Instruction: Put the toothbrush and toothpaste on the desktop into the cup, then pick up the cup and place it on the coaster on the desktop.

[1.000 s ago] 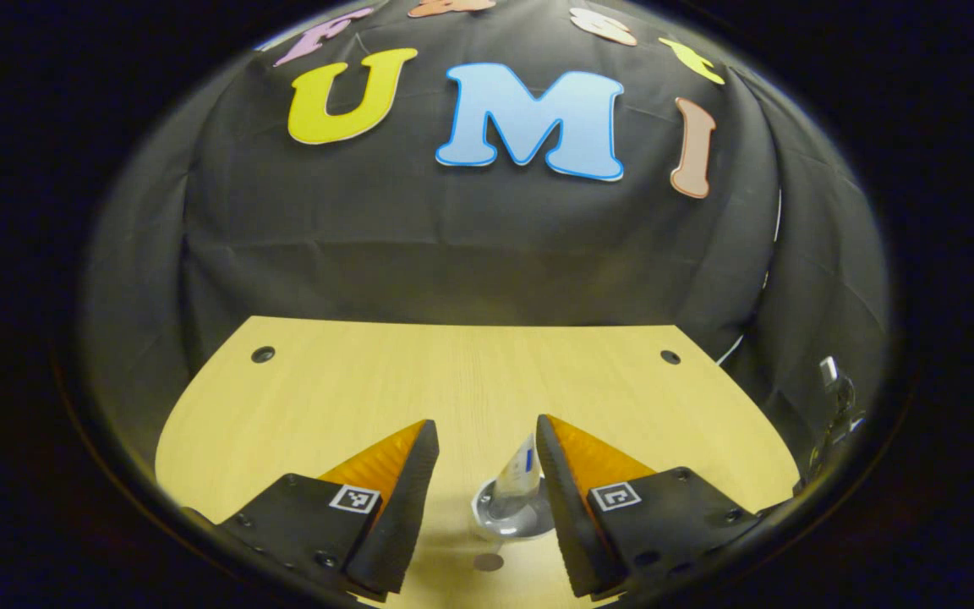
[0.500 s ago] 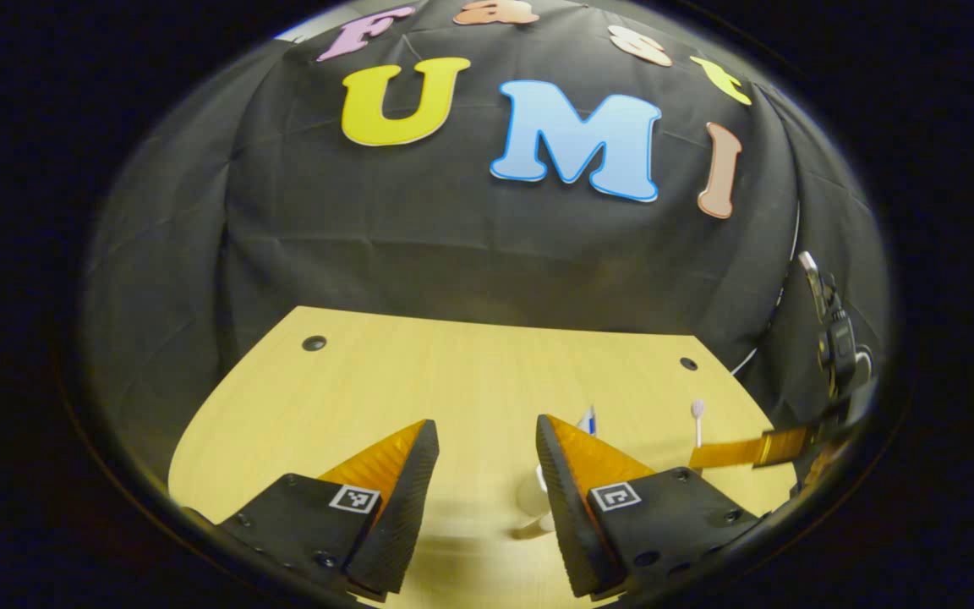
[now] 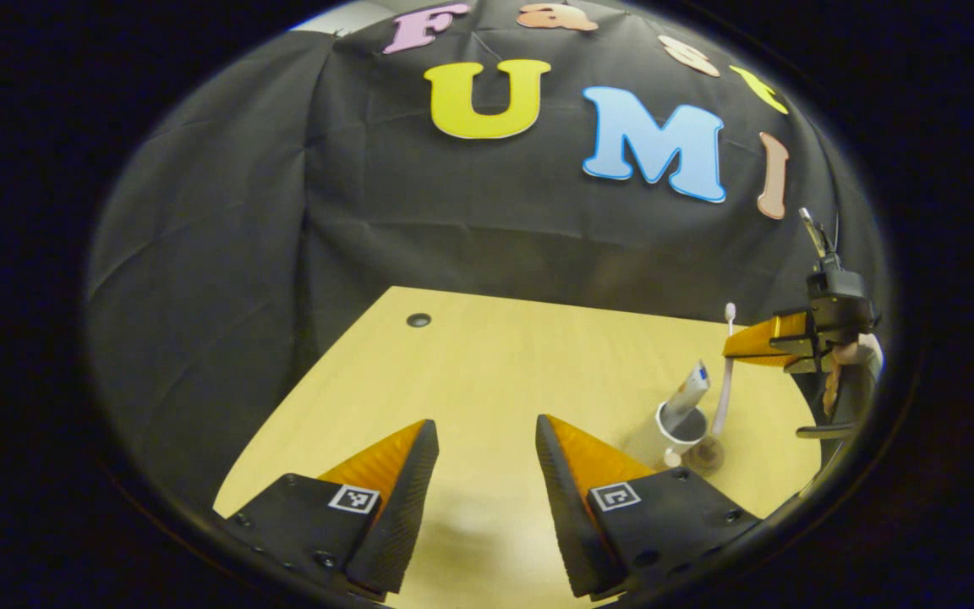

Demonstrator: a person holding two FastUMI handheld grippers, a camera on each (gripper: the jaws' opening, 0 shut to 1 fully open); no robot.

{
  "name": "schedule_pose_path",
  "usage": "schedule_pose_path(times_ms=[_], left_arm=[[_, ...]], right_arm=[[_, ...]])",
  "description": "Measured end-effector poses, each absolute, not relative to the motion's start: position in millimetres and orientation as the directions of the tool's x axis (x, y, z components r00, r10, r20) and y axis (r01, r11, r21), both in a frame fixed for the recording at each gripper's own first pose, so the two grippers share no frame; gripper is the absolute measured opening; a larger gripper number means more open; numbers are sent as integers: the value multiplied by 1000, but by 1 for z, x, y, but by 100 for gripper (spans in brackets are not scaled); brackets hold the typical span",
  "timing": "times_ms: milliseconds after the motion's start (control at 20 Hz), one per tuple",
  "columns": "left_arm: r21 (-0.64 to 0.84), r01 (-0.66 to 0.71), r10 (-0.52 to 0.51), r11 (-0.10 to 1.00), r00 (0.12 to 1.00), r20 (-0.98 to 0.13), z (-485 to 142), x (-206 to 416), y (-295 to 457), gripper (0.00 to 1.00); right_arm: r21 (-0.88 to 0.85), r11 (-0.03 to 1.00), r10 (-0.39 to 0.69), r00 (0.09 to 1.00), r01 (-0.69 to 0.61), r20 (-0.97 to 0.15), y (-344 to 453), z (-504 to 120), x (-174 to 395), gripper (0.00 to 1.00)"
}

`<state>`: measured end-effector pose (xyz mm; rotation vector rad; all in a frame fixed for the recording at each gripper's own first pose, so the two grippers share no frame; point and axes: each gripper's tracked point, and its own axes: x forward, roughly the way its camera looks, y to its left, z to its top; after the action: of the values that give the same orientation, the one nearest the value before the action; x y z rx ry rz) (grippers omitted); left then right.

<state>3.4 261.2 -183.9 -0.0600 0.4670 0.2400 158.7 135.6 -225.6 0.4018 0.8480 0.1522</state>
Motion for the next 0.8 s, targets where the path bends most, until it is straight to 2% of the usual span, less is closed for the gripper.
schedule_pose_path(times_ms=[150, 350, 650, 800], left_arm=[[4, -283, 251, 959, 847, -469, -184, -14, 283, 76], [-4, -273, 237, 962, 842, -484, -187, -20, 283, 76], [-23, -152, 120, 988, 854, -507, -197, 4, 231, 75], [-28, -64, 40, 998, 851, -524, -203, 19, 194, 75]], right_arm=[[355, 935, 247, 681, 19, -689, 139, -239, 165, 3], [337, 941, 245, 728, -20, -641, 147, -253, 158, 2], [308, 949, 230, 805, -62, -547, 149, -257, 142, 3], [305, 949, 241, 797, -75, -553, 149, -262, 126, 7]])
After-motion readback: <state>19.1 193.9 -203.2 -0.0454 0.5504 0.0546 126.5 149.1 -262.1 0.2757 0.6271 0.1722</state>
